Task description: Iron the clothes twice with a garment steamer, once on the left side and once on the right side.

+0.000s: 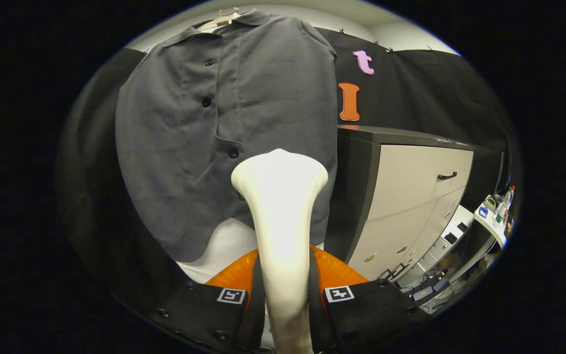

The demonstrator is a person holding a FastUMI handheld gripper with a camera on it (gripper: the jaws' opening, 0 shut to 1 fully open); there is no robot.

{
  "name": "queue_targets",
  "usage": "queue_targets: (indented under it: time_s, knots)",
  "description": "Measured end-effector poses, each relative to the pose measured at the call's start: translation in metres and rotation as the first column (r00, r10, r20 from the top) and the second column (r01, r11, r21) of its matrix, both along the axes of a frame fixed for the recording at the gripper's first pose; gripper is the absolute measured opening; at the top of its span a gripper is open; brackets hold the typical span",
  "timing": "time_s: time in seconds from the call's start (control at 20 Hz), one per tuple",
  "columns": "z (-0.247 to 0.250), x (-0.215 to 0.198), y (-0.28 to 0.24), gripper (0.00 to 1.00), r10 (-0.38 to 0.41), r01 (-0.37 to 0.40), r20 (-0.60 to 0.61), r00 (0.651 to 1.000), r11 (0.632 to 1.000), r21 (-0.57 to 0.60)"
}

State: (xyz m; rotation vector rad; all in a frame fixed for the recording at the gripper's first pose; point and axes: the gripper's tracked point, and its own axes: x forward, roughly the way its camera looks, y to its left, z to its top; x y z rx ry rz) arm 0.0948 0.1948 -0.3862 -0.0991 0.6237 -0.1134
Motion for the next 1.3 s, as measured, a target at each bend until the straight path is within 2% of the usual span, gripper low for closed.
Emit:
queue_targets:
  time_s: [0.2,0.4,0.75,1.0,1.3]
  knots:
    - [0.043,0.008,0.006,0.45,0.001,-0.002,0.094,0.996,1.0,0.016]
    - [0.098,0.021,0.02,0.44,0.048,-0.051,0.192,0.98,0.999,0.013]
    - [0.189,0.043,0.06,0.44,0.15,-0.156,0.385,0.91,0.988,-0.016]
    - [0.226,0.048,0.096,0.44,0.199,-0.224,0.462,0.864,0.975,-0.001]
    - [0.244,0.064,0.147,0.44,0.269,-0.312,0.481,0.834,0.95,0.011]
